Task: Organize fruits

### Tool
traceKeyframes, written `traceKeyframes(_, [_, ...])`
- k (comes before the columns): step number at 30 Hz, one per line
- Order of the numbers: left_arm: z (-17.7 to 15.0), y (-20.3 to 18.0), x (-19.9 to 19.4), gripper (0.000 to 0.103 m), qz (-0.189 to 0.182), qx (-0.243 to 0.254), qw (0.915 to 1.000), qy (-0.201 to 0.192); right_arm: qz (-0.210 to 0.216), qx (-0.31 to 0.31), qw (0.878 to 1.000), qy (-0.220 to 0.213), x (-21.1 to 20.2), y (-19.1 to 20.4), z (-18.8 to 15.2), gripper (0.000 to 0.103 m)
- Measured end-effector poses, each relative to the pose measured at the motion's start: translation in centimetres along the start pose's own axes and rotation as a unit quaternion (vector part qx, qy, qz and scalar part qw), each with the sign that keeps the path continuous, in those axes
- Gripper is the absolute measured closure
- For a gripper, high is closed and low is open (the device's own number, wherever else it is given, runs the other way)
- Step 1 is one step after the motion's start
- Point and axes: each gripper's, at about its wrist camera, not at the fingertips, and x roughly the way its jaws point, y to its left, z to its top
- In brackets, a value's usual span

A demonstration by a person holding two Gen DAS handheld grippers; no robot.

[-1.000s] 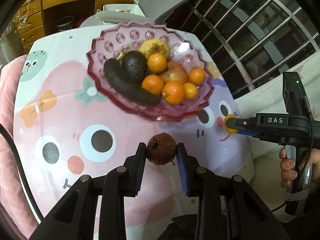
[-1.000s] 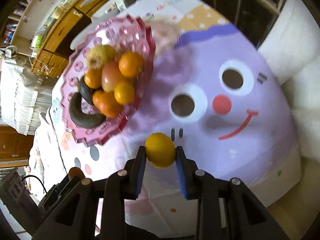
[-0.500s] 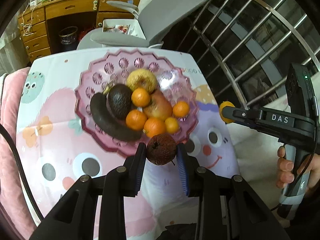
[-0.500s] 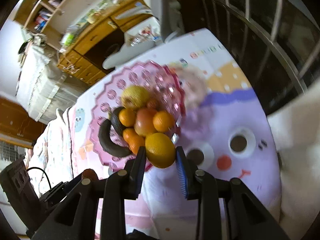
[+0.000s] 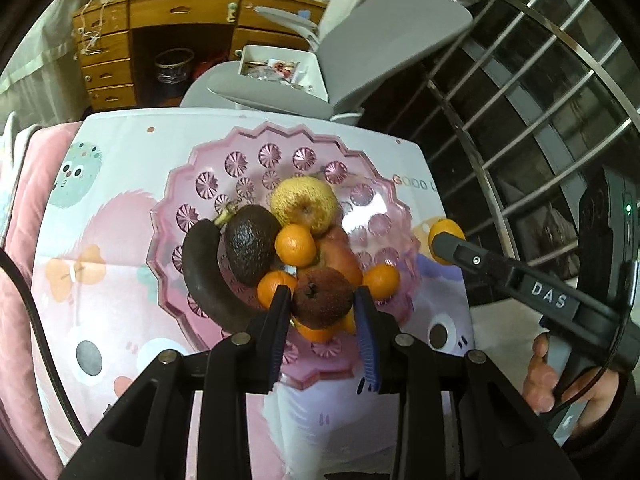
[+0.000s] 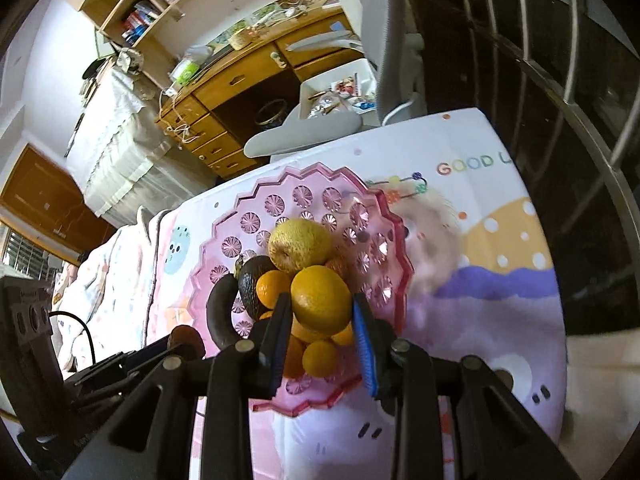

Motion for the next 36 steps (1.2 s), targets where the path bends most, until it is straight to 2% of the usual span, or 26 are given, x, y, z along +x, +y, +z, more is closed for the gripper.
traceKeyframes(1, [0.2, 0.0, 0.0, 0.062, 0.002, -0.001, 1.0000, -0.004, 0.003, -0.001, 1.000, -0.004, 0.2, -0.1, 0.2, 0.072])
traceKeyframes(2, [0.3, -0.1, 0.0, 0.050, 0.005, -0.002, 1.0000, -0.007, 0.005, -0.002, 1.000, -0.004, 0.4, -0.1, 0.4, 0.071])
traceKeyframes(3, [0.5, -0.1, -0.1, 0.047, 0.009, -0.002, 0.9999, -0.010, 0.006, -0.005, 1.000, -0.002, 0.7, -0.2, 0.5, 0.070])
traceKeyframes(7, [0.5, 0.1, -0.8, 0.037, 0.020, -0.005, 0.9997, -0.013, 0.011, 0.003, 1.000, -0.003, 0.9, -0.5, 0.3, 0.058])
traceKeyframes(10, [0.1, 0.4, -1.3, 0.033, 0.023, -0.008, 0.9997, -0.010, 0.012, 0.011, 1.000, -0.003, 0.6, -0.5, -0.1, 0.057])
traceKeyframes(16, [-2.2, 1.6, -3.3, 0.025, 0.021, -0.012, 0.9997, -0.005, -0.005, 0.001, 1.000, -0.012, -1.1, 0.7, -3.0, 0.043])
traceKeyframes(23, [-7.4, 3.9, -7.2, 0.020, 0.013, -0.012, 0.9998, -0.007, -0.029, -0.008, 0.999, 0.013, -2.7, 3.2, -10.7, 0.025])
traceKeyframes(26, [-10.3, 5.0, -9.0, 0.014, 0.019, -0.016, 0.9997, -0.007, -0.046, -0.018, 0.999, 0.018, -3.7, 4.6, -14.6, 0.020])
traceKeyframes(31, [-14.7, 6.0, -12.1, 0.013, 0.032, -0.015, 0.9994, -0.001, -0.046, -0.028, 0.998, 0.025, -6.4, 6.9, -20.3, 0.008])
traceKeyframes(34, [-16.5, 5.7, -14.3, 0.012, 0.030, -0.004, 0.9995, -0.008, -0.047, -0.033, 0.998, 0.024, -8.4, 7.9, -22.3, 0.005])
traceKeyframes(36, [-17.1, 5.0, -16.4, 0.008, 0.034, 0.012, 0.9990, -0.025, -0.049, -0.050, 0.998, 0.011, -10.1, 8.9, -22.9, 0.004])
